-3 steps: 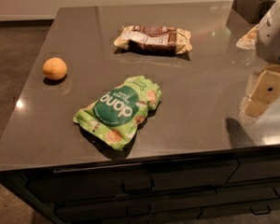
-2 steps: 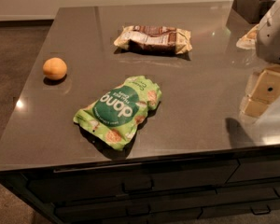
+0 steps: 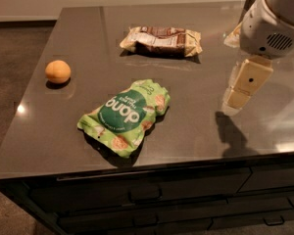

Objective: Move orange can near brown chip bag

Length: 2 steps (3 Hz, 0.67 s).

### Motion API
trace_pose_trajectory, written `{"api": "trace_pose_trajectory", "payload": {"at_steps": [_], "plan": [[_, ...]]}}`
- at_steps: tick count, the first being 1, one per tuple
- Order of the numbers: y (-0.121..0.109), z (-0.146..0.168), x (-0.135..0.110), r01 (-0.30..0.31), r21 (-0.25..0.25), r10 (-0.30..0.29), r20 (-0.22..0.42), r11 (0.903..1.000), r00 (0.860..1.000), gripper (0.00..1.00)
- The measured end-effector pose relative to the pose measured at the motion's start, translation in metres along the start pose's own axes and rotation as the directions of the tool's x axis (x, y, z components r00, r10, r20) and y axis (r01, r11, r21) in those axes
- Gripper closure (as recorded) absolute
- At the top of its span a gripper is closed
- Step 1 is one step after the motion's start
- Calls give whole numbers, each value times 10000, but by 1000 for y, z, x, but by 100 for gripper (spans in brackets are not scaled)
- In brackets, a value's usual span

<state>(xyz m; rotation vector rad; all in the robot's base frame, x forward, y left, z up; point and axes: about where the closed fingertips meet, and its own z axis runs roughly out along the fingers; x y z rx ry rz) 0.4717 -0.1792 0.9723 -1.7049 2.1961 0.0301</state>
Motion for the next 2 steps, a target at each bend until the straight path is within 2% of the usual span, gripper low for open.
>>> {"api": "trace_pose_trajectory", "payload": {"at_steps": [1,2], "plan": [[-9,22,-32,-99,-364,122,636,9993,9979,0],[-14,44,-73,25,-369,16,1123,9993,9937,0]]}}
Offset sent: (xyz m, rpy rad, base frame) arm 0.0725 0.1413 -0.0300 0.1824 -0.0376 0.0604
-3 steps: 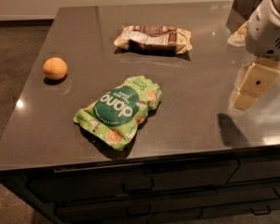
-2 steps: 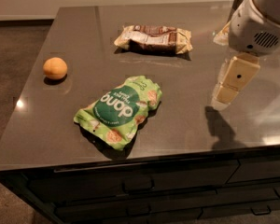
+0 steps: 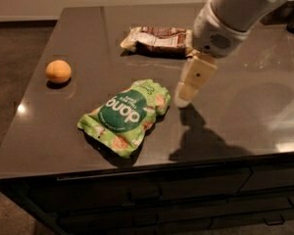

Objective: Move orange can near brown chip bag

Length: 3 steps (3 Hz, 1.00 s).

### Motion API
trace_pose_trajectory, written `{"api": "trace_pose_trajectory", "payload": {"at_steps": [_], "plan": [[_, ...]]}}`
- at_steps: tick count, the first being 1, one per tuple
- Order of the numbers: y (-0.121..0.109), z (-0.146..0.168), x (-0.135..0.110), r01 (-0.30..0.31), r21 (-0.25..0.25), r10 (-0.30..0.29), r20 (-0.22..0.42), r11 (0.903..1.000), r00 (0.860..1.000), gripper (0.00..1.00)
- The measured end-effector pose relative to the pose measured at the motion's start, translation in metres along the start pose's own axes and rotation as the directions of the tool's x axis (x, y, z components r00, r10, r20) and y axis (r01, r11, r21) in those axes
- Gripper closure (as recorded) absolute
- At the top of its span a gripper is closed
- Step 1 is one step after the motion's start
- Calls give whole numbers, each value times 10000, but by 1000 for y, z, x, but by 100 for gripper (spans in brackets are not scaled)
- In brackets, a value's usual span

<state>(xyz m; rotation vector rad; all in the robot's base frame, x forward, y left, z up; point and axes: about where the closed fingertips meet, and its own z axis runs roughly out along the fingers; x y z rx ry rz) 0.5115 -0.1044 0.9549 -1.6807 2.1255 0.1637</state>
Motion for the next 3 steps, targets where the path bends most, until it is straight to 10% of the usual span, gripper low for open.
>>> {"api": "trace_pose_trajectory", "payload": {"at_steps": [3], "plan": [[-34,80,-149,472,-39,-461,1523,9989,9873,0]]}}
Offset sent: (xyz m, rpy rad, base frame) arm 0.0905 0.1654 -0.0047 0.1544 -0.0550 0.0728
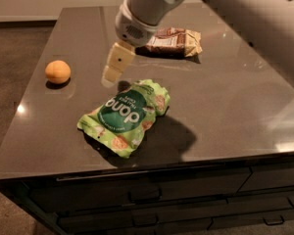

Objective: Move orange can near brown chip bag

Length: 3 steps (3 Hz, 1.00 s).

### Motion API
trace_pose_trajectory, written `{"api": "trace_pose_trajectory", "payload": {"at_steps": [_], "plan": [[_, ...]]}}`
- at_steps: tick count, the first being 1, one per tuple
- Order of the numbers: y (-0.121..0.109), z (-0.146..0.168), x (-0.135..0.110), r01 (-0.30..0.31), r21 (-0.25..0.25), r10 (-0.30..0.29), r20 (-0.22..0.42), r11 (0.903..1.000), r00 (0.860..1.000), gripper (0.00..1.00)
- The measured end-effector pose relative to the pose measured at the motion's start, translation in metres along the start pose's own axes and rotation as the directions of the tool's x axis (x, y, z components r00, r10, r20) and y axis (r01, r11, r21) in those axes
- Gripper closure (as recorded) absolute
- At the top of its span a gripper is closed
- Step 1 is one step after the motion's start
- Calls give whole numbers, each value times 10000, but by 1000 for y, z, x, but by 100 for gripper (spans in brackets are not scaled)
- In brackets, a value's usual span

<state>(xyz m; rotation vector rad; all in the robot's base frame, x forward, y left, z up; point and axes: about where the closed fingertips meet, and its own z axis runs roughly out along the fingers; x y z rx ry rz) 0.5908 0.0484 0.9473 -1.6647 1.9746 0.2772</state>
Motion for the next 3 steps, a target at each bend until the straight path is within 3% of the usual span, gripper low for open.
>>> {"api": "trace_pose_trajectory", "payload": {"at_steps": [2,3], "plan": [[-5,78,-68,195,-12,-195,244,9998,9995,0],[-3,111,-85,232,-121,-229,188,9997,9996,0]]}}
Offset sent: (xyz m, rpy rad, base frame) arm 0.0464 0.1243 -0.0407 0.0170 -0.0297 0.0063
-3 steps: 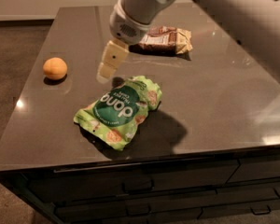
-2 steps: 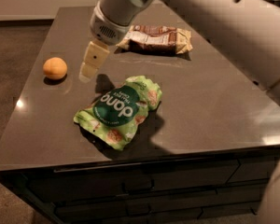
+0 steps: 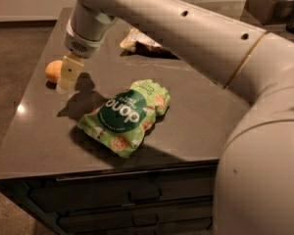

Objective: Move orange can near brown chip bag

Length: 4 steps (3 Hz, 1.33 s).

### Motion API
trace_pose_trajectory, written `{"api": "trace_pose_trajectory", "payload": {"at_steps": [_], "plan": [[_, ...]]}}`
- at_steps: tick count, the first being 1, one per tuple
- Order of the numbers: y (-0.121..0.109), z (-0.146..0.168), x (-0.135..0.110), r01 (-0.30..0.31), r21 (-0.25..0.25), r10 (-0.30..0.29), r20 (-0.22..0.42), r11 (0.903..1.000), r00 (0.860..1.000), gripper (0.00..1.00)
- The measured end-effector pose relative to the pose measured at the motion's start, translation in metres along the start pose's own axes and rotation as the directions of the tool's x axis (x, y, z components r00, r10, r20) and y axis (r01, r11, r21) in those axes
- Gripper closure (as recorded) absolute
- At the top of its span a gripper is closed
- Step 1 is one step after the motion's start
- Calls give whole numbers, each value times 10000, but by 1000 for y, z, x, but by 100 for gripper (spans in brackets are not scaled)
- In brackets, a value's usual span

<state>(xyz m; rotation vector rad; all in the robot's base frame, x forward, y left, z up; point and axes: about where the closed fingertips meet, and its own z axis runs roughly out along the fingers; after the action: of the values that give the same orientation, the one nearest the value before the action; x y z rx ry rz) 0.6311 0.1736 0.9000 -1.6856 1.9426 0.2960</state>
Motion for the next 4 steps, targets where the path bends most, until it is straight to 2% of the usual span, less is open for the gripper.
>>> {"api": "trace_pose_trajectory", "payload": {"at_steps": [2,3,4], "plan": [[11,56,-22,122,-709,-136,-184,9974,9997,0],[15,74,-26,106,-967,-137,-320,9953,9994,0],[12,82,-31,61,-1145,-107,-391,9934,9992,18]]}}
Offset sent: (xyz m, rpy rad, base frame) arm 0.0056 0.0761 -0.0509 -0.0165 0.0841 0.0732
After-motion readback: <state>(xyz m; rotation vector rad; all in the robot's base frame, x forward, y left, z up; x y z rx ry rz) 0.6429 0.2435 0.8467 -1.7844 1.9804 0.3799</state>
